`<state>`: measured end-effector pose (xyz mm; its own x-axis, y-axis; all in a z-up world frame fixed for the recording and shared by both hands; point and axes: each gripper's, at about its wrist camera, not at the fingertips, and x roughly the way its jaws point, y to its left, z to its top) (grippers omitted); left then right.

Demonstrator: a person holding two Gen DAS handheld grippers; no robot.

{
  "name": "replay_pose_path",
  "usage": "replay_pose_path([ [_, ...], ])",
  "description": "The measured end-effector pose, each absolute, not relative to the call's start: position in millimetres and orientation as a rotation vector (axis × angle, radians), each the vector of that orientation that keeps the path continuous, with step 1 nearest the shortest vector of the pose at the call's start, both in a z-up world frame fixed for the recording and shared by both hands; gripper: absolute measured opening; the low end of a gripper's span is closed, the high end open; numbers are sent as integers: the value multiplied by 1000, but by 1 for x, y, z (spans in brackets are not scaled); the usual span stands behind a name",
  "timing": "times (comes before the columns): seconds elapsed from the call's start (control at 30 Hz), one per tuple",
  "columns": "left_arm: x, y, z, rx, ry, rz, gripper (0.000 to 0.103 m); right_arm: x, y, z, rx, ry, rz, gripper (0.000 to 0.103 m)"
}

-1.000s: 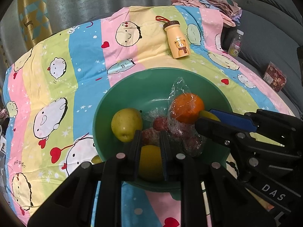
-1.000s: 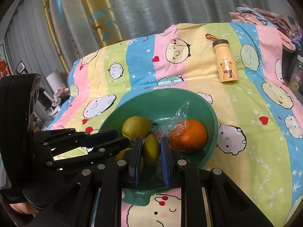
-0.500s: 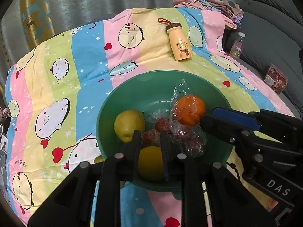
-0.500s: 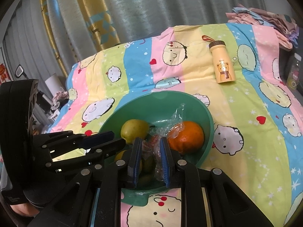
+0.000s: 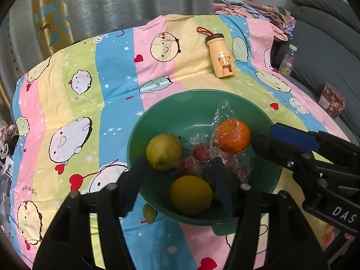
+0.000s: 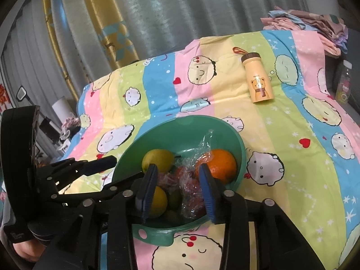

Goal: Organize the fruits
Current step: 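Move the right tool back toward the remaining olives beside the basin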

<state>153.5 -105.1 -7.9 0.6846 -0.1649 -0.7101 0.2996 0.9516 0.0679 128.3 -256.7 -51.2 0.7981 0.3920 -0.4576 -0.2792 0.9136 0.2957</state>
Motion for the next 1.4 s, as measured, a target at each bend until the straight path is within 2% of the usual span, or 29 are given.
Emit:
replay_pose_path([
  [0.1, 152, -104, -6, 178, 771, -245, 81, 127, -259, -49, 227, 525, 352, 48],
  [0.17, 150, -103, -4, 171, 762, -240, 82, 125, -261, -48, 236, 515, 344, 58],
  [0.3, 146, -101, 0, 173, 750, -224, 88, 122, -265, -44, 250, 499, 336, 64],
  [0.37, 143, -99, 2, 176, 740, -208, 92, 121, -267, -42, 259, 492, 331, 71],
  [0.43, 141, -96, 4, 178, 728, -192, 99, 119, -268, -40, 264, 484, 331, 73],
  [0.77, 122, -83, 11, 184, 689, -144, 102, 111, -267, -33, 270, 459, 345, 82],
  [1.4, 65, -47, 21, 125, 689, -35, 102, 91, -261, -29, 252, 446, 390, 83],
])
